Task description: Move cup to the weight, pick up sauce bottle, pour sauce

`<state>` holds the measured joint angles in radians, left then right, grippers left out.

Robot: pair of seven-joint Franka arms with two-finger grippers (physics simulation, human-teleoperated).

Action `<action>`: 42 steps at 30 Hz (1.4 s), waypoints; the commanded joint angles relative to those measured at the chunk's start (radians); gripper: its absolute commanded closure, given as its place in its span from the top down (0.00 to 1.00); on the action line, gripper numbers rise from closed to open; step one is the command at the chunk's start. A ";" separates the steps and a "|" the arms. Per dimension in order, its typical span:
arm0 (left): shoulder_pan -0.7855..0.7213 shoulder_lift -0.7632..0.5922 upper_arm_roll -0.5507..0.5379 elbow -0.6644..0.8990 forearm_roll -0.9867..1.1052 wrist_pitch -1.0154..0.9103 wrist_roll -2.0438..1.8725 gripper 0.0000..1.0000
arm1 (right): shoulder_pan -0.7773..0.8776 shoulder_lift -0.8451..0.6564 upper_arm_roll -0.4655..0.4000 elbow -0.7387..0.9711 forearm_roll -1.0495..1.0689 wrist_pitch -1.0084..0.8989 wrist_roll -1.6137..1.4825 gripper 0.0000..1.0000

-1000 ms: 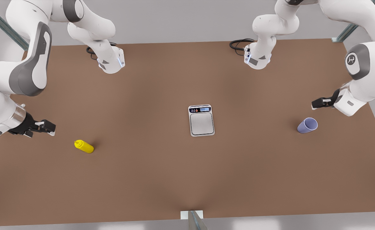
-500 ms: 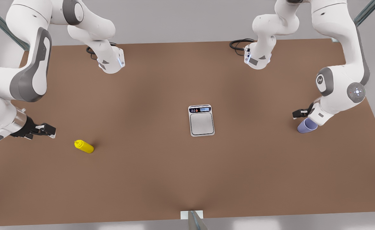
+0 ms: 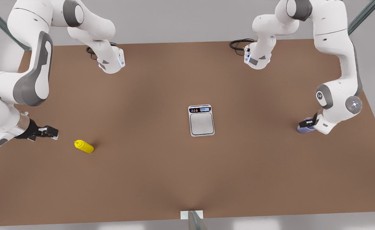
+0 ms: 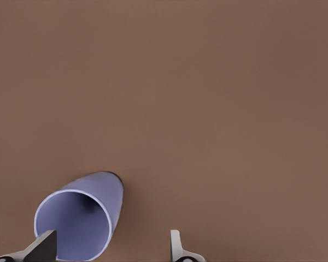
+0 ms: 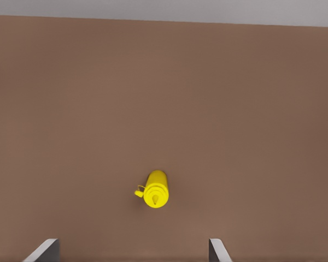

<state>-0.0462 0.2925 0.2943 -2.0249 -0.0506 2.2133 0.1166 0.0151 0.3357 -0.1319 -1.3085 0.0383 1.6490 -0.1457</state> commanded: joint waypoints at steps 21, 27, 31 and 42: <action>0.006 0.132 0.022 -0.040 -0.080 0.101 0.002 0.21 | -0.007 0.012 0.000 0.000 0.008 0.002 -0.002 1.00; 0.006 0.131 0.022 -0.041 -0.092 0.105 -0.009 0.21 | -0.009 0.014 0.000 0.006 0.008 0.000 0.000 1.00; 0.006 0.129 0.020 -0.040 -0.095 0.105 -0.008 0.21 | -0.012 0.014 -0.002 0.006 0.008 -0.002 -0.002 1.00; 0.005 0.105 0.022 -0.038 -0.123 0.105 0.005 0.21 | -0.173 0.039 0.002 -0.129 0.285 0.074 -0.887 1.00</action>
<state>-0.0418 0.3931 0.3149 -2.0632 -0.0517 2.3200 0.1142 -0.1643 0.3732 -0.1304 -1.4599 0.3297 1.7358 -1.0762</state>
